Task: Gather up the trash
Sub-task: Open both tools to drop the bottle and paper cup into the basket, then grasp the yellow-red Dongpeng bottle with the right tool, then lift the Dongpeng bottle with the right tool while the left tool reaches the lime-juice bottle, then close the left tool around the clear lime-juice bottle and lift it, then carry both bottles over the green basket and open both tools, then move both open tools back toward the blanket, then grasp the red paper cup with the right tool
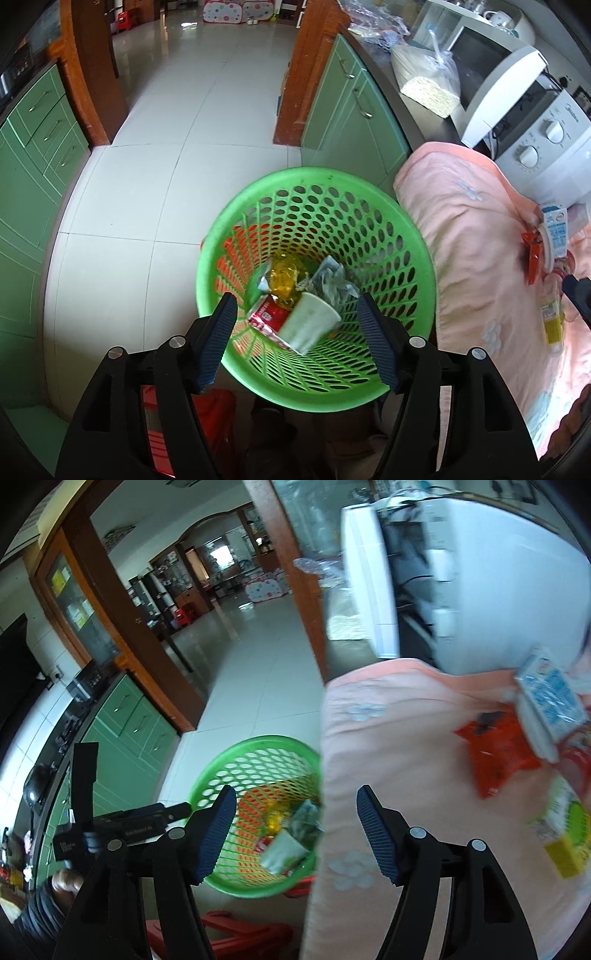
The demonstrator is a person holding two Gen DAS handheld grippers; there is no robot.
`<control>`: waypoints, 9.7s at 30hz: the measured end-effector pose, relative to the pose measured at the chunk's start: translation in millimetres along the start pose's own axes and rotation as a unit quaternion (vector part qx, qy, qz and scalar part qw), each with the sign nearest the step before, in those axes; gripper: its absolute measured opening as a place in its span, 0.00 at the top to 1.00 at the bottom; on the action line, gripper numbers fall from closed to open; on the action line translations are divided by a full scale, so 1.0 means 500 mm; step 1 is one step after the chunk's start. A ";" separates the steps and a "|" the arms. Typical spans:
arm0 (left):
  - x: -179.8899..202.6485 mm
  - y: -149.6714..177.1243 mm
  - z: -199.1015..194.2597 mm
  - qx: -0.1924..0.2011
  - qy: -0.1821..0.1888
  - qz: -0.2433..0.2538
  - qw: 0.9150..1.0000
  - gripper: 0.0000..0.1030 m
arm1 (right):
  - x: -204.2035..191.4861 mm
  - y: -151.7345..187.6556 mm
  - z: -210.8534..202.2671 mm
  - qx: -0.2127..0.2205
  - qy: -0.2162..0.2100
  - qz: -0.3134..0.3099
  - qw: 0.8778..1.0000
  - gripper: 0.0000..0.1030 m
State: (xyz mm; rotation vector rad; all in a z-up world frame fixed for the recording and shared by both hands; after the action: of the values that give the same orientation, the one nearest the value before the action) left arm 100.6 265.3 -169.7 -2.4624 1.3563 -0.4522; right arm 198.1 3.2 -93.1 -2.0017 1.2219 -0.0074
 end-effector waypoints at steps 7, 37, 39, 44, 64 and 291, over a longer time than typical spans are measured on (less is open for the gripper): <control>0.050 0.013 -0.001 -0.003 0.013 0.028 1.000 0.35 | 0.104 0.032 -0.100 0.023 0.051 0.033 0.998 0.36; 0.246 0.016 -0.006 -0.003 0.055 0.116 0.992 0.34 | 0.575 0.126 -0.369 0.151 0.044 0.427 0.890 0.29; 0.264 0.018 -0.008 0.000 0.059 0.126 0.990 0.34 | 0.596 0.133 -0.359 0.155 0.030 0.456 0.876 0.29; 0.312 0.022 -0.021 0.009 0.069 0.160 0.985 0.34 | 0.633 0.144 -0.326 0.159 0.010 0.506 0.848 0.29; 0.470 0.058 -0.062 0.040 0.100 0.269 0.957 0.34 | 0.708 0.173 -0.237 0.204 -0.065 0.610 0.763 0.28; 0.332 -0.015 -0.076 0.098 0.064 0.260 0.959 0.16 | 0.439 0.039 -0.215 0.045 0.131 0.259 0.956 0.25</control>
State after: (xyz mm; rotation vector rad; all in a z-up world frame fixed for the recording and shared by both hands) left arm 175.0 123.8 -110.2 -1.8475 1.8327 -0.5867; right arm 261.2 -232.9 -110.7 -1.5840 1.8535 -0.0710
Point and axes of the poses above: each gripper's, at about its wrist camera, not at the fingertips, and z roughly the way its jaws point, x to its right, y to its underside, the point moved 1 cm from there along z, roughly the way its jaws point, and after that the axes turned 5 degrees about -y, right-handed, at the moved point
